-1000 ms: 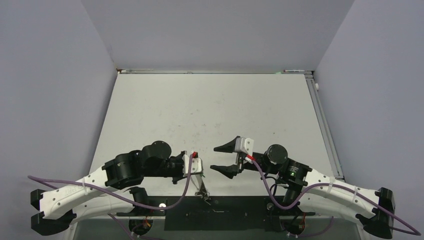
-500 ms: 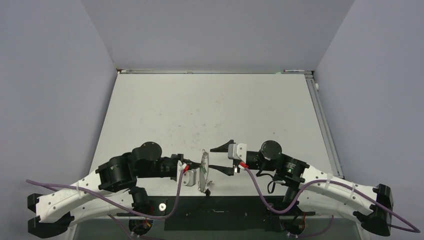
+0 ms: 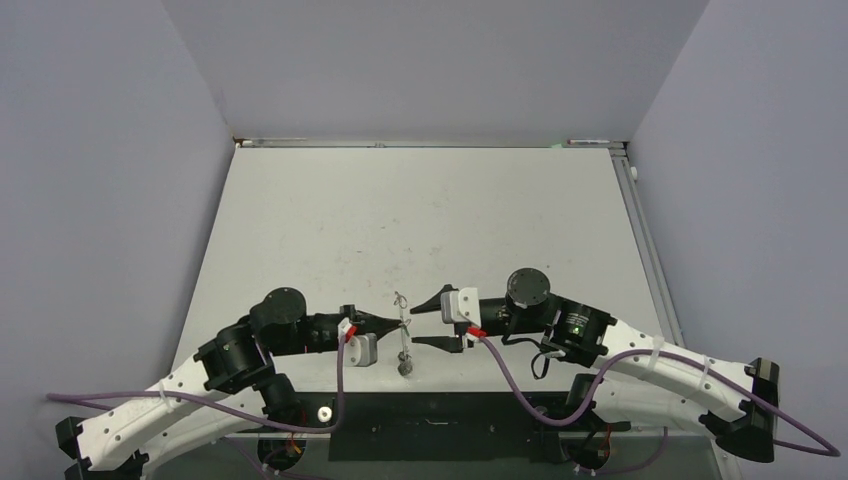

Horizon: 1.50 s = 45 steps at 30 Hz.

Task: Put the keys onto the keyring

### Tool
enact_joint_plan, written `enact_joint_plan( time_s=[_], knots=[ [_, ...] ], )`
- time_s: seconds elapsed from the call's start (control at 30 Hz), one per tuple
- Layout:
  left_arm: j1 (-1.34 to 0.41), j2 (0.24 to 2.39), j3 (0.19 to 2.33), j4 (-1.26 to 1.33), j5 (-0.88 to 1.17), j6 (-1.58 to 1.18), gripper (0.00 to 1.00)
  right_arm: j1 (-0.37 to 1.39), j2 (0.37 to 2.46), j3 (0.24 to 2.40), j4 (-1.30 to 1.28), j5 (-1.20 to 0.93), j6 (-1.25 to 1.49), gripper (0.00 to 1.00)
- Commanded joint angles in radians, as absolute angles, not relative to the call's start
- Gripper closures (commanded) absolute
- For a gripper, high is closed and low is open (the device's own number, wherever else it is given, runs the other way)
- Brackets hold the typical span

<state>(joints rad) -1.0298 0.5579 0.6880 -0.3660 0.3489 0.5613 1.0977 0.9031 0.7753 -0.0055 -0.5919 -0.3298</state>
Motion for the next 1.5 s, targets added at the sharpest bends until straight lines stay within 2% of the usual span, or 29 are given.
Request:
enact_joint_plan(
  time_s=[0.0,0.33,0.83,1.07,1.33,1.47],
  knots=[
    [-1.008,0.535,0.696,-0.22,0.456,0.52,1.0,1.116,0.938,0.847,-0.059,-0.631,-0.35,0.54],
    [-0.983,0.532,0.678,-0.183,0.516,0.482,1.0,1.126,0.997,0.874,-0.079,-0.592,-0.361,0.6],
    [-0.952,0.535,0.673,-0.158,0.531,0.451,1.0,1.127,0.985,0.866,-0.07,-0.563,-0.363,0.94],
    [-0.923,0.533,0.66,-0.106,0.537,0.39,1.0,1.127,0.948,0.824,0.022,-0.518,-0.33,0.95],
    [-0.878,0.537,0.589,0.115,0.477,0.251,1.0,1.116,0.971,0.765,0.241,-0.241,-0.146,0.95],
    [-0.878,0.56,0.593,0.119,0.475,0.245,1.0,1.104,0.998,0.753,0.284,-0.211,-0.105,0.95]
  ],
)
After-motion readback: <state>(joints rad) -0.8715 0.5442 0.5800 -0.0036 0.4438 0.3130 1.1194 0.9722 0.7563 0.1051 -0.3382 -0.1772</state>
